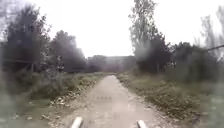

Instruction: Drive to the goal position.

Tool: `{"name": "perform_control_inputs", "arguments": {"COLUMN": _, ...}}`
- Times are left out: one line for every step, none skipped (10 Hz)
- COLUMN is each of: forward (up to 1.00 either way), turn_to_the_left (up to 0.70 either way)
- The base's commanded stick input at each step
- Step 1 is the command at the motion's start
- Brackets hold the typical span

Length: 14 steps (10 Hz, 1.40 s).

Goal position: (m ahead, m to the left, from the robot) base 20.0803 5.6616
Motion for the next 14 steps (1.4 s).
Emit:
{"name": "perform_control_inputs", "arguments": {"forward": 1.0, "turn_to_the_left": 0.0}}
{"name": "perform_control_inputs", "arguments": {"forward": 1.0, "turn_to_the_left": 0.0}}
{"name": "perform_control_inputs", "arguments": {"forward": 1.0, "turn_to_the_left": 0.0}}
{"name": "perform_control_inputs", "arguments": {"forward": 1.0, "turn_to_the_left": 0.0}}
{"name": "perform_control_inputs", "arguments": {"forward": 1.0, "turn_to_the_left": 0.0}}
{"name": "perform_control_inputs", "arguments": {"forward": 1.0, "turn_to_the_left": 0.0}}
{"name": "perform_control_inputs", "arguments": {"forward": 1.0, "turn_to_the_left": 0.0}}
{"name": "perform_control_inputs", "arguments": {"forward": 1.0, "turn_to_the_left": 0.0}}
{"name": "perform_control_inputs", "arguments": {"forward": 1.0, "turn_to_the_left": 0.0}}
{"name": "perform_control_inputs", "arguments": {"forward": 1.0, "turn_to_the_left": 0.0}}
{"name": "perform_control_inputs", "arguments": {"forward": 1.0, "turn_to_the_left": 0.0}}
{"name": "perform_control_inputs", "arguments": {"forward": 1.0, "turn_to_the_left": 0.0}}
{"name": "perform_control_inputs", "arguments": {"forward": 1.0, "turn_to_the_left": -0.35}}
{"name": "perform_control_inputs", "arguments": {"forward": 1.0, "turn_to_the_left": -0.4}}
